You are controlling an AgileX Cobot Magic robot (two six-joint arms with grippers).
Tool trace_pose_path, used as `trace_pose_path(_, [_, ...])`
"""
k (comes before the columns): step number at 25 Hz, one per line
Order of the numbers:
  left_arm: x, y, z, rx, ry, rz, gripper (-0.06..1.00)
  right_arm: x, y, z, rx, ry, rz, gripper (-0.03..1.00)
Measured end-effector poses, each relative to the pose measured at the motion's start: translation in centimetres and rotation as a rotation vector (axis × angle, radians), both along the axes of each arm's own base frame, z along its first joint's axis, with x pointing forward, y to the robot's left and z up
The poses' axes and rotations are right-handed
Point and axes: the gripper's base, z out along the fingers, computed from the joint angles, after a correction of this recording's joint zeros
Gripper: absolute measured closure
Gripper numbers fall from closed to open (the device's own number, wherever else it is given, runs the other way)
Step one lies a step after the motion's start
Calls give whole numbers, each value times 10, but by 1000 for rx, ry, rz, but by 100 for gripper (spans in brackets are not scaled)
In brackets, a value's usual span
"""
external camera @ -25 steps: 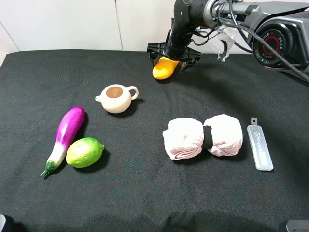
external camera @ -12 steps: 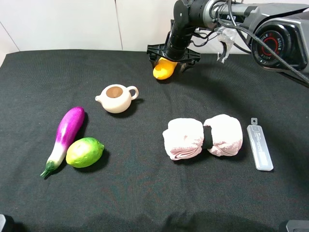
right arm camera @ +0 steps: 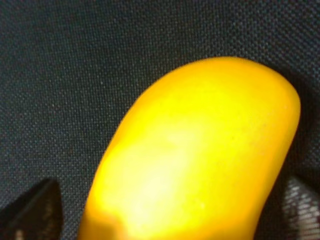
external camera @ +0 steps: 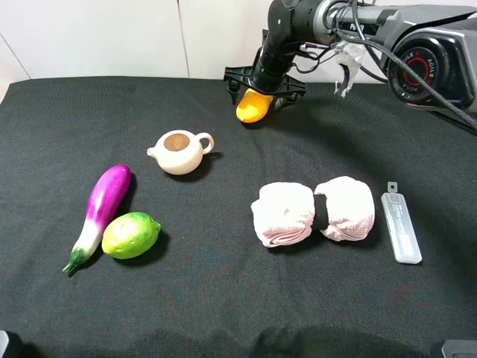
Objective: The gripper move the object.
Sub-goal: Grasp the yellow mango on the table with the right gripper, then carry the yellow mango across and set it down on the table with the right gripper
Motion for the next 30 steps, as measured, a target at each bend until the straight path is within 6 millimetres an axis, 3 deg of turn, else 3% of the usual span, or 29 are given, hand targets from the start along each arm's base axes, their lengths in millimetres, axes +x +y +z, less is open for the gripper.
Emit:
trace_pose_path(6, [0,0,0,0,0,0,15,0,0,0,4,-1,-1,48])
trace_pose_path(22, [0,0,0,0,0,0,15,-2,-2,-1,-38,11,46,49])
trace_pose_path(30, [0,0,0,0,0,0,15,-9,-6,2,-114,70,173,49])
